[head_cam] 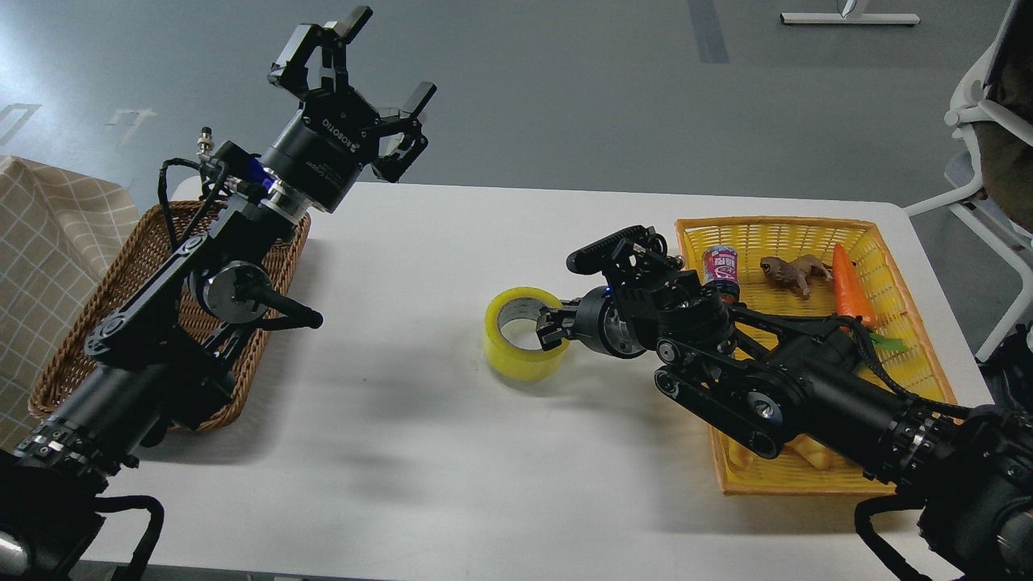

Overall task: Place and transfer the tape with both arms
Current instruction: 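Set the tape roll on the table and open the right gripper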

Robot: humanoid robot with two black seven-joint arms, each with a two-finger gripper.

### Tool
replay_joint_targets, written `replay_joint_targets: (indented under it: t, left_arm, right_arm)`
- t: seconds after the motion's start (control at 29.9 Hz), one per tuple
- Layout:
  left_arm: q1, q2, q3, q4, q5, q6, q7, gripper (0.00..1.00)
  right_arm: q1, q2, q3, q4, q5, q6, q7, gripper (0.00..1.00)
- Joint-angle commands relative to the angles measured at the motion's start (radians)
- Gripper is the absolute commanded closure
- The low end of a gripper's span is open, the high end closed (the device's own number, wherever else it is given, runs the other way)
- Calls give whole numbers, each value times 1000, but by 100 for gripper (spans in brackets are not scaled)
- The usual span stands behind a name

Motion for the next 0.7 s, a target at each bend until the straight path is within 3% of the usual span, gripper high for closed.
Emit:
replay_joint_targets:
  t: [0.0,0.57,0.67]
  left_arm:
    - [0,-1,0,0,0,0,0,2]
    - [-2,2,0,0,-2,0,0,2]
    - [-2,3,0,0,0,0,0,2]
  right_arm:
    - [-3,0,-2,0,1,0,0,100]
    - [-17,0,-4,2,1,0,0,100]
    - [-17,0,-4,2,3,0,0,85]
